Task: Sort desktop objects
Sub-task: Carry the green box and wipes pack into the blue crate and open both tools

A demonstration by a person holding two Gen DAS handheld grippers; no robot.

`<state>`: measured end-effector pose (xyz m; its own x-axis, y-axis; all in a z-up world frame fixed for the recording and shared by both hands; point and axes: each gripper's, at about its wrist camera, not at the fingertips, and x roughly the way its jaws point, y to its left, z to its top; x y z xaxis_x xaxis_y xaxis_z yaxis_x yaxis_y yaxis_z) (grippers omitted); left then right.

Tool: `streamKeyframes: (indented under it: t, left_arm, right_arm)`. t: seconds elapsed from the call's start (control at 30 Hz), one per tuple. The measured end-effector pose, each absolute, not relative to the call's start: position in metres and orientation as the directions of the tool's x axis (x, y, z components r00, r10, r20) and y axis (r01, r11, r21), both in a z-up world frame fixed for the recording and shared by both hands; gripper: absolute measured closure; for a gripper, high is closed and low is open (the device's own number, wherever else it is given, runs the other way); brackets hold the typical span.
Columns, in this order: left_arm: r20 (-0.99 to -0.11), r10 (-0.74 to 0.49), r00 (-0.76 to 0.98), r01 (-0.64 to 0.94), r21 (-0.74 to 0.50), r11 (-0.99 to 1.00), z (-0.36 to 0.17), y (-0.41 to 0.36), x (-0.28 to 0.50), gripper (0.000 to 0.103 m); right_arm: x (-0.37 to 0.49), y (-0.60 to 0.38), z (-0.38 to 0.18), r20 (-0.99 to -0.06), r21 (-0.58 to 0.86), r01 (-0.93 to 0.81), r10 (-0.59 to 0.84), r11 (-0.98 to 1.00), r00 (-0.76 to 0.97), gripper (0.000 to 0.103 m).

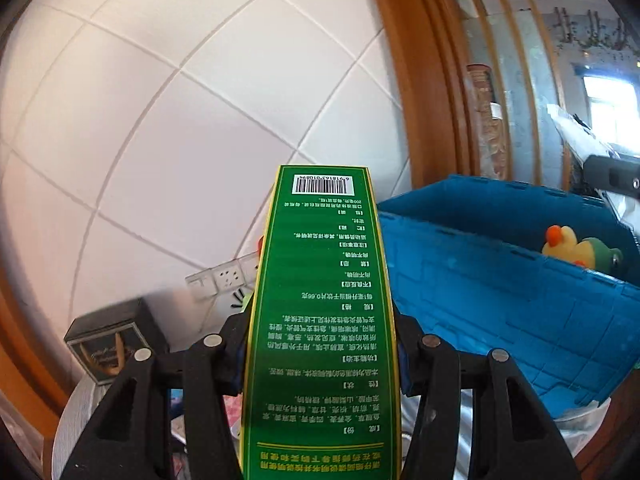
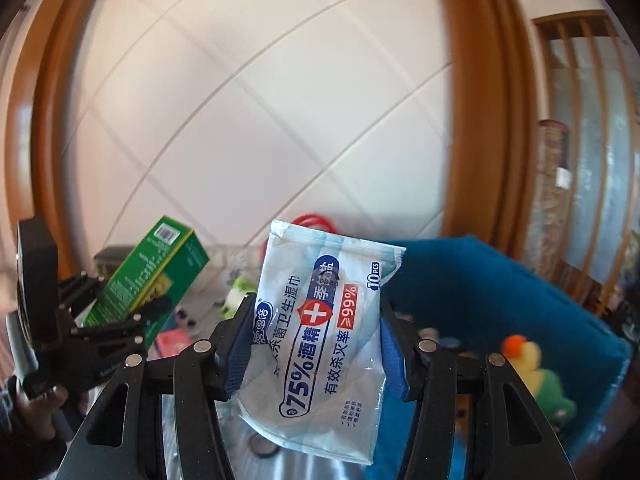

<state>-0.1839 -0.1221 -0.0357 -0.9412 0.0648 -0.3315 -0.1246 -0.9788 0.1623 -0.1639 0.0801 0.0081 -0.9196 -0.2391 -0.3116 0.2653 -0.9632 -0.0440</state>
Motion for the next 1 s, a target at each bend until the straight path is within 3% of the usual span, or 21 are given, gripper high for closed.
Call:
streamKeyframes:
  t: [0.2, 0.63, 0.7, 0.73, 0.77, 0.8, 1.0]
  left_arm:
    - [-0.294, 0.163, -0.942, -0.22, 0.172, -0.96, -0.008, -0.044, -0.201, 0.051]
    - [-0.372, 0.251, -0.894, -0.331, 0.168, -0.929, 0.021, 0.107, -0.275, 0.048]
    - [-0.368, 0.245, -0.897, -0.316, 0.148, -0.937, 0.028, 0.113, -0.283, 0.037]
    - [-0.357, 0.241, -0.902, -0.305, 0.135, -0.943, 0.034, 0.114, -0.286, 0.024]
    - [-0.348, 0.239, -0.907, -0.298, 0.128, -0.946, 0.038, 0.114, -0.287, 0.015]
    - [-0.336, 0.234, -0.912, -0.288, 0.123, -0.95, 0.043, 0.116, -0.288, 0.013]
    - [-0.289, 0.205, -0.935, -0.245, 0.113, -0.963, 0.057, 0.108, -0.28, 0.003]
  right_arm:
    - [-0.165, 0.168, 0.038, -0.28, -0.008, 0.135, -0.127, -0.991, -0.951, 0.049]
    - [-0.242, 0.311, 0.03, -0.408, 0.077, 0.049, -0.076, -0.996, -0.91, 0.047]
    - [-0.262, 0.325, 0.029, -0.438, 0.095, 0.013, -0.054, -0.995, -0.897, 0.039]
    - [-0.268, 0.332, 0.029, -0.446, 0.113, 0.011, -0.061, -0.994, -0.893, 0.035]
    - [-0.272, 0.337, 0.03, -0.447, 0.13, 0.011, -0.069, -0.991, -0.892, 0.023]
    - [-0.274, 0.34, 0.033, -0.441, 0.145, 0.01, -0.074, -0.989, -0.894, 0.013]
    - [-0.266, 0.344, 0.045, -0.396, 0.17, 0.04, -0.105, -0.985, -0.912, 0.011]
